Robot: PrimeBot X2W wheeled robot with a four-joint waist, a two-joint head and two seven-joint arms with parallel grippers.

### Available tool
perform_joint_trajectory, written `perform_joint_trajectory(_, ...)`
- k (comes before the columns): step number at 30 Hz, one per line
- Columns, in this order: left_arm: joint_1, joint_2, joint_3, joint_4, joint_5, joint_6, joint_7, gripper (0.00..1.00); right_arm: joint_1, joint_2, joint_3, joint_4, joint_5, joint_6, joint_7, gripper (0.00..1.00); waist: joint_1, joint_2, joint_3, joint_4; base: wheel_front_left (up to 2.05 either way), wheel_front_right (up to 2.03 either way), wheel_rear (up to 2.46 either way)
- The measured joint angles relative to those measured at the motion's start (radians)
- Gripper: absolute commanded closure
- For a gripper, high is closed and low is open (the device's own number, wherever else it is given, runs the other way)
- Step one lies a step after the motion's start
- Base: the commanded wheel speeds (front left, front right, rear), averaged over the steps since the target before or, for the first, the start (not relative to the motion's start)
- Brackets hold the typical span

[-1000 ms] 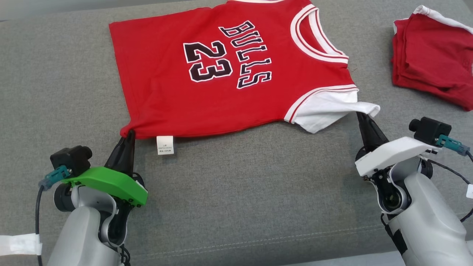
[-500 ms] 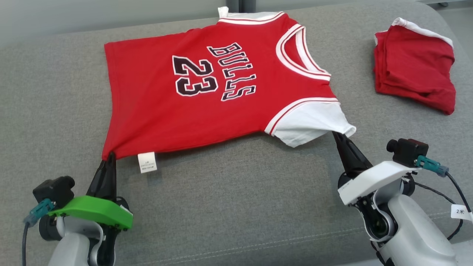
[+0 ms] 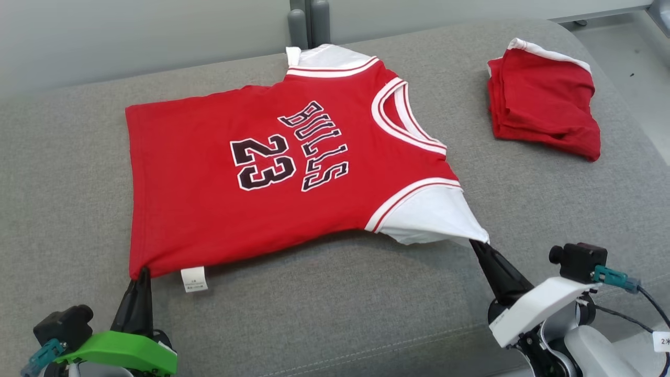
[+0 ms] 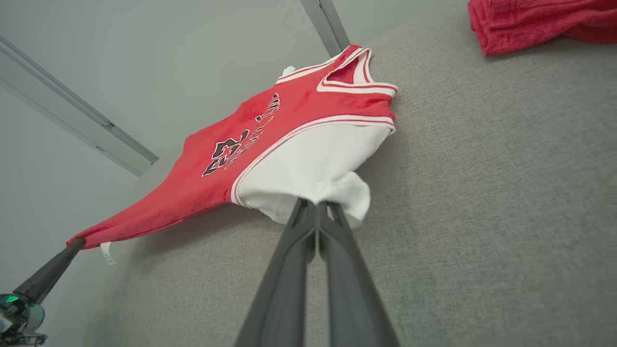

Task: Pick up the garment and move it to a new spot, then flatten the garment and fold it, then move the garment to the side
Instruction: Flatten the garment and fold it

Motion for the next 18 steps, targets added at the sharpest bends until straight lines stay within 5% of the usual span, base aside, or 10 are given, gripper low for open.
perform_joint_trajectory(18,0.121,0.001,0.044,-0.192,0.03,0.021,-0.009,1.0,0.121,-0.073,-0.001,-0.21,0.027,0.0,0.054,1.0,0.0,0.0,0.03,-0.014,0.0,0.0,0.0)
